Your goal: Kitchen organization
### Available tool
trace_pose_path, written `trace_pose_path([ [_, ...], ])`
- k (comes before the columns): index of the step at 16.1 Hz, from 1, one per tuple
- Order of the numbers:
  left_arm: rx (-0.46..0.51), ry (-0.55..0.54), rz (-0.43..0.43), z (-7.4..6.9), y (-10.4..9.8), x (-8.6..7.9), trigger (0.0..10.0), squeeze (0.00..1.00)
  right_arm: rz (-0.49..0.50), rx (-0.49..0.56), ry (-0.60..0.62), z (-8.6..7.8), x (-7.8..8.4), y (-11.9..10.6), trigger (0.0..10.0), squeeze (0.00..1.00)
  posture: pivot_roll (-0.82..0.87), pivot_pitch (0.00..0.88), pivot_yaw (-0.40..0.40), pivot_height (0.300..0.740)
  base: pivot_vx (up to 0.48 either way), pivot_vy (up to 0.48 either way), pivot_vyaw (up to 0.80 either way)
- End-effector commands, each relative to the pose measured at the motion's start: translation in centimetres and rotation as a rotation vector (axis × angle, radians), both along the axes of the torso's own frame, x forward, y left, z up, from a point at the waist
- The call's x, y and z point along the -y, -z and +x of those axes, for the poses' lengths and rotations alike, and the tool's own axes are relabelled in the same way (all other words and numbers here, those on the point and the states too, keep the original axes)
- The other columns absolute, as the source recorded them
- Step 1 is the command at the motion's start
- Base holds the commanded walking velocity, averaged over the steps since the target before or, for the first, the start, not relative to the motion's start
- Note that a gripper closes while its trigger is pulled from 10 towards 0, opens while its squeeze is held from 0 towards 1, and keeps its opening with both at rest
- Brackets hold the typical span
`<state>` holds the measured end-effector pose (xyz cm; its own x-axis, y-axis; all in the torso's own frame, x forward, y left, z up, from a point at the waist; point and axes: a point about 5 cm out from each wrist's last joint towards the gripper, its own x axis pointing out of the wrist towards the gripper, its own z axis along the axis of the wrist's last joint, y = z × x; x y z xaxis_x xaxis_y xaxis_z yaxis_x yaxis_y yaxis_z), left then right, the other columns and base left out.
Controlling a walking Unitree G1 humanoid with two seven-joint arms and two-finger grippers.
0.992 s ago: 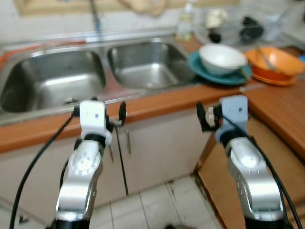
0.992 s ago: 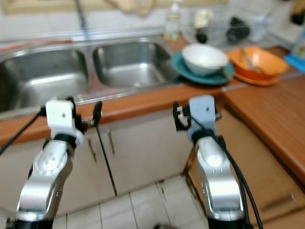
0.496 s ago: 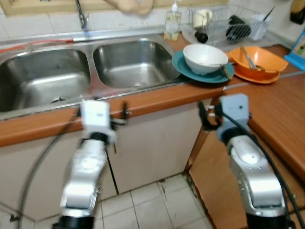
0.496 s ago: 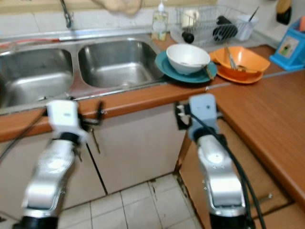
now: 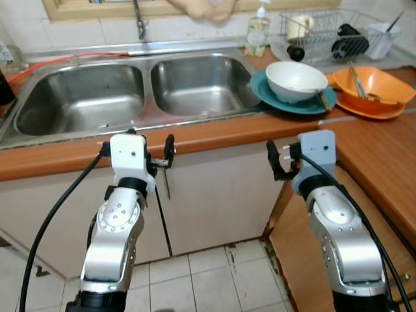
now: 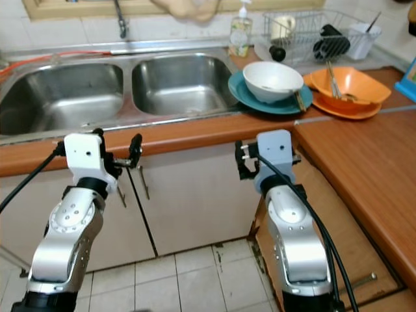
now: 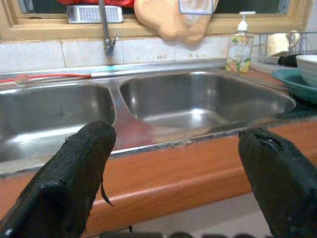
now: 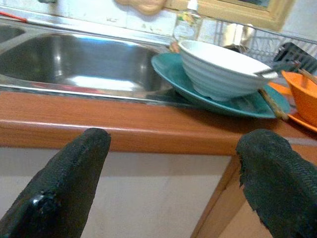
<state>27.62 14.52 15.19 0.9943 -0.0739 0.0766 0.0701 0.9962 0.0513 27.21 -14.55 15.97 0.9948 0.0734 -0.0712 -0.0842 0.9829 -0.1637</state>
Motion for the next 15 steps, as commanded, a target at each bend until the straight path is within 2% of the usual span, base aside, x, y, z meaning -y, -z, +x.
trace_pose_path([
  [1, 0.003, 0.010, -0.006, -0.07, -0.18, 0.16, 10.0, 0.00, -0.006, 0.019, -0.006, 0.02, 0.04, -0.48, 10.0, 1.00, -0.03, 0.000, 0.022, 0.740, 0.270, 0.000, 0.00],
  [7, -0.002, 0.038, -0.005, -0.07, -0.05, 0.63, 10.0, 0.00, -0.014, 0.040, -0.015, 0.05, 0.07, -0.81, 10.0, 1.00, -0.03, 0.000, 0.019, 0.740, 0.270, 0.000, 0.00],
  [13, -0.004, 0.055, 0.003, -0.07, 0.04, 0.80, 10.0, 0.00, -0.007, 0.066, -0.018, -0.09, 0.24, -1.12, 10.0, 1.00, -0.03, 0.000, 0.023, 0.740, 0.271, 0.000, -0.76],
  [15, 0.002, 0.057, 0.008, -0.08, -0.03, 0.83, 10.0, 0.00, -0.009, 0.082, -0.025, -0.15, 0.19, -1.31, 10.0, 1.00, -0.03, 0.000, 0.022, 0.740, 0.270, 0.000, 0.00],
])
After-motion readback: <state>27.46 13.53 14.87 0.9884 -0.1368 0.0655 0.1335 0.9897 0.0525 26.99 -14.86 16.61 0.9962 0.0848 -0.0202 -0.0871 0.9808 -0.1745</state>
